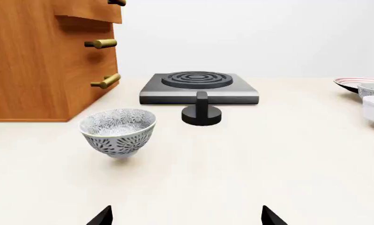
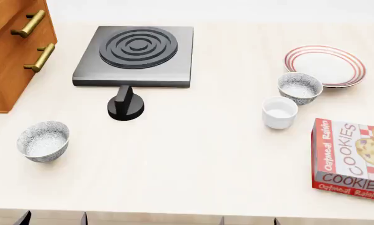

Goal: Pick the akita bowl between the plate and the ramekin and place it on the plate.

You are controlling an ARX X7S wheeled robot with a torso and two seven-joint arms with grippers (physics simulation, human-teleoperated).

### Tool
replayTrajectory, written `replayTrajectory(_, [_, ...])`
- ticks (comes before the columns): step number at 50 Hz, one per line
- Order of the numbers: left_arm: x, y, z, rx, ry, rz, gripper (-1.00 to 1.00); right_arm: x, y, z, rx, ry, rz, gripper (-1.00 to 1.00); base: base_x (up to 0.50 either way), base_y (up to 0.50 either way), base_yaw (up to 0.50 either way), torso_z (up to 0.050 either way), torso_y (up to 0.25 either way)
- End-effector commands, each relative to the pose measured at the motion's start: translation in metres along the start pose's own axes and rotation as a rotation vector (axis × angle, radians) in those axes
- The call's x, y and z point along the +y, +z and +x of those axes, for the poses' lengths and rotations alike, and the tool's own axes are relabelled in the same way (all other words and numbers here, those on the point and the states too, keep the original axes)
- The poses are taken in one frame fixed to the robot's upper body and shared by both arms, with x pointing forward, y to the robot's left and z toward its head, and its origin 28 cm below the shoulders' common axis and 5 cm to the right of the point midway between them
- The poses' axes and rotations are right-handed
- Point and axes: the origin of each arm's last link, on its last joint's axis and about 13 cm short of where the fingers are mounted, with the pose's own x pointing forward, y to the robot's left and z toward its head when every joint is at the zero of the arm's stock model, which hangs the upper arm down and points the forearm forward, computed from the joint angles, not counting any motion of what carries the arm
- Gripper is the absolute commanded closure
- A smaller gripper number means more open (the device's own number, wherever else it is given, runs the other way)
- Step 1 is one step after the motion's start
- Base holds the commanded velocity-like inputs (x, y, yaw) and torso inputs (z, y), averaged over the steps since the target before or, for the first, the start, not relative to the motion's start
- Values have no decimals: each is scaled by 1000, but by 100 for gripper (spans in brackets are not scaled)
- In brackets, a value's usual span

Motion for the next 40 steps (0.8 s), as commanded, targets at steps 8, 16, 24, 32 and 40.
replayTrajectory(8, [0,0,0,1,0,8,-100,0,-1,-1,-11,-2,-9,-100,0,0,0,0,0])
replayTrajectory(16, [1,1,-1,-5,-5,30,-100,1,0,-2,5,29,0,-100,0,0,0,0,0])
replayTrajectory(24, [3,5,-1,22,7,8,-100,2,1,-3,-4,27,2,-100,0,0,0,0,0])
replayTrajectory(32, [12,16,1,31,22,-40,-100,3,14,-8,-47,44,72,-100,0,0,0,0,0])
replayTrajectory(40, [29,31,10,27,93,-107,-100,6,37,-5,-65,65,66,-100,0,0,0,0,0])
